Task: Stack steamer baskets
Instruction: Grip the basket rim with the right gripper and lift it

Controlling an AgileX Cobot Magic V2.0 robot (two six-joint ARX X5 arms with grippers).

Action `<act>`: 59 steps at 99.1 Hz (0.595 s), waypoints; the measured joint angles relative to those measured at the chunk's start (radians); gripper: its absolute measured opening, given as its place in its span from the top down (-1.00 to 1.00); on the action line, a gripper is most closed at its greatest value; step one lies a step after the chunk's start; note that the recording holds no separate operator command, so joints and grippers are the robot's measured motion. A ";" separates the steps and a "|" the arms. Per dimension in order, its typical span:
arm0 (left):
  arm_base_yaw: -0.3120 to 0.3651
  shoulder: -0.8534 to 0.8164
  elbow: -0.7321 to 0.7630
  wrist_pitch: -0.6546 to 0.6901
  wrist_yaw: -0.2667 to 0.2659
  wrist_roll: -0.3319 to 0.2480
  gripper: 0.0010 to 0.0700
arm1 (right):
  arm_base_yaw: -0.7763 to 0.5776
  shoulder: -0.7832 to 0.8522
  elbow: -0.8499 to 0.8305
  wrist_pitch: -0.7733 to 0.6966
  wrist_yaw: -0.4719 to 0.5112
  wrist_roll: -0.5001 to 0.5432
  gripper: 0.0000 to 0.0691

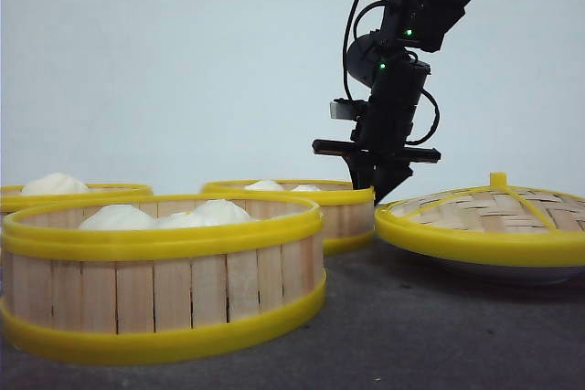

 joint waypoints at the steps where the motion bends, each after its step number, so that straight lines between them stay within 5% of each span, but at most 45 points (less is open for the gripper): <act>1: 0.000 0.000 0.000 0.000 0.000 0.000 -0.33 | 0.000 0.000 0.000 0.002 0.000 0.002 0.91; 31: 0.000 0.000 0.000 -0.001 0.000 0.000 -0.33 | 0.000 0.017 0.044 0.016 0.001 0.028 0.93; 59: 0.000 0.000 0.000 -0.001 0.000 0.000 -0.33 | 0.001 0.019 0.318 -0.255 0.002 -0.033 0.93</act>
